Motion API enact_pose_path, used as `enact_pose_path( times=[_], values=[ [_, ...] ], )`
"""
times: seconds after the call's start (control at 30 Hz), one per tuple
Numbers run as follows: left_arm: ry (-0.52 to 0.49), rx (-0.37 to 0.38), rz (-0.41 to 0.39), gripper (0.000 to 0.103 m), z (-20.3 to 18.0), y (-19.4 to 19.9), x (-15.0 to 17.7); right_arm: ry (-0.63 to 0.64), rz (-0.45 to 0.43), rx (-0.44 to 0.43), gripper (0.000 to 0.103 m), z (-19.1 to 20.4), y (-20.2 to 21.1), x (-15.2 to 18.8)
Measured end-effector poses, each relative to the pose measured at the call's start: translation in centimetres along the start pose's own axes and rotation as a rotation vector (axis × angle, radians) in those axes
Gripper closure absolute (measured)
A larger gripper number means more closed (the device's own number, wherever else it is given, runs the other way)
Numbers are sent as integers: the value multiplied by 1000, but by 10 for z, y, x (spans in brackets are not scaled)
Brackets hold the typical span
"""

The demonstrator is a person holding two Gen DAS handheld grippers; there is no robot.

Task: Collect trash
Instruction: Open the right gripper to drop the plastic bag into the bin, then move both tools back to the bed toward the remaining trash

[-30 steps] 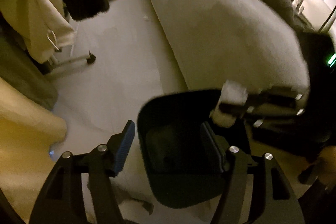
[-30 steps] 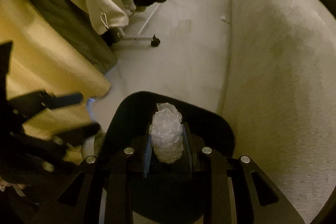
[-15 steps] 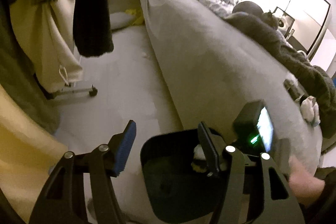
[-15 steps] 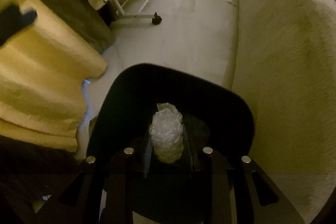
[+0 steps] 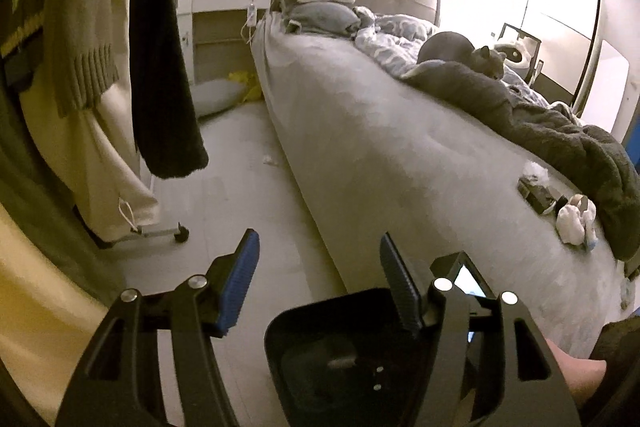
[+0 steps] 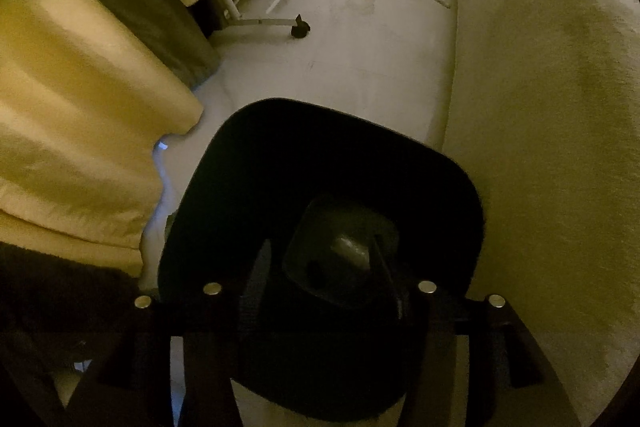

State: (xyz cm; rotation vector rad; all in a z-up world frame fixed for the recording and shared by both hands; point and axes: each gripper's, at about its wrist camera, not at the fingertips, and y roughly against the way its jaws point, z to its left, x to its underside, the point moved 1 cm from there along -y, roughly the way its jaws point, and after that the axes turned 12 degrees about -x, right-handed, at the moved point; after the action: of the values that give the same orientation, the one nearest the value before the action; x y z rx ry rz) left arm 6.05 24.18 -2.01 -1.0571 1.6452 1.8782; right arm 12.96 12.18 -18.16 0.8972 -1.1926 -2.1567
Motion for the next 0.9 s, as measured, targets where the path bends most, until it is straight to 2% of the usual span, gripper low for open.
enact_pose_path(
  times=[0.27,0.47,0.67,0.9],
  values=[
    [4,9,-34,29,-13,4,-12,36,-114,-34,42,7,43,-4],
    [2,19,-45,24,-32,5,-19,88,-253,-31,40,12,94,-1],
    [1,45,-57,21,-54,8,-25,102,-374,10,36,0,142,8],
    [-6,89,-50,18,-87,5,-30,79,-447,63,36,-25,180,27]
  ],
)
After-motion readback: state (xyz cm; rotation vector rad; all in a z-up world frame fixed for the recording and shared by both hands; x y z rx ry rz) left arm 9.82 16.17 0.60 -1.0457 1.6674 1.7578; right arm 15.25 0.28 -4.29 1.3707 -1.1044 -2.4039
